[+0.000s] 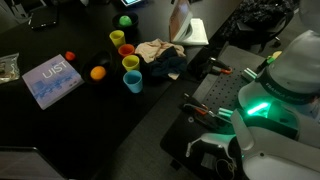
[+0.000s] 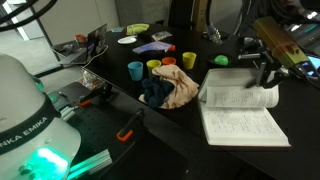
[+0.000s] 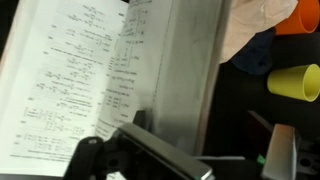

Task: Open the book on the right

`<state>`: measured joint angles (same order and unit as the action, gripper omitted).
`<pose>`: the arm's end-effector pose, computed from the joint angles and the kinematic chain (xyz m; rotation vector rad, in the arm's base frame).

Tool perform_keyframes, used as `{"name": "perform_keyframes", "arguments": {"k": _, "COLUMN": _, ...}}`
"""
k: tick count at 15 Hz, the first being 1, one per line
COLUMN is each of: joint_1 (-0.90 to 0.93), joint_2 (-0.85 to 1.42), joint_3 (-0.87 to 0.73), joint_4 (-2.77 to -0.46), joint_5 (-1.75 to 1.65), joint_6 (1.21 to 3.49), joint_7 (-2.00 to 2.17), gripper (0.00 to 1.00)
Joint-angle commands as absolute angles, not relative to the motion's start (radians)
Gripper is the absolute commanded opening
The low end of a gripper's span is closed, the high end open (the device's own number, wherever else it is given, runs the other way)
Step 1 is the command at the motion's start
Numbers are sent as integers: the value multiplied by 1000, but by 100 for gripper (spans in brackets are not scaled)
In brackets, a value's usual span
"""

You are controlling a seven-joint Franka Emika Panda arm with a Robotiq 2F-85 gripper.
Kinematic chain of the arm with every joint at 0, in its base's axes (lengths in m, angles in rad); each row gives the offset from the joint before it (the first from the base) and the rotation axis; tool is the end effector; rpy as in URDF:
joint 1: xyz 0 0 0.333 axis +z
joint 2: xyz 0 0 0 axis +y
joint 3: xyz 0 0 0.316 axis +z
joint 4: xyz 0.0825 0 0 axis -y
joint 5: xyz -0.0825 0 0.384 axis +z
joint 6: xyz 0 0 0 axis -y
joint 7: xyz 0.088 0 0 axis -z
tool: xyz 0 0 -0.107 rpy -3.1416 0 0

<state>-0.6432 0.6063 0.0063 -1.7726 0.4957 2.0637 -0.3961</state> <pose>0.5195 -0.3535 0.2005 -2.5426 0.7165 0.0958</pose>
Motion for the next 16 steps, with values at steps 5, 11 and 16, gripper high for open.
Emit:
{"name": "perform_keyframes", "arguments": {"k": 5, "joint_1": -471, "joint_2": 589, "joint_3": -11, "joint_4": -1773, "joint_5": 494, "joint_6": 2069, "joint_7": -401, "gripper": 100}}
{"name": "perform_keyframes", "arguments": {"k": 11, "joint_1": -386, "joint_2": 594, "joint_3": -24, "joint_4": -1783, "joint_5": 448, "joint_6": 2098, "joint_7": -388, "gripper": 100}}
{"name": "perform_keyframes", "arguments": {"k": 16, "joint_1": -356, "joint_2": 580, "joint_3": -52, "joint_4": -1792, "joint_5": 373, "joint_6": 2134, "joint_7": -363, "gripper": 100}}
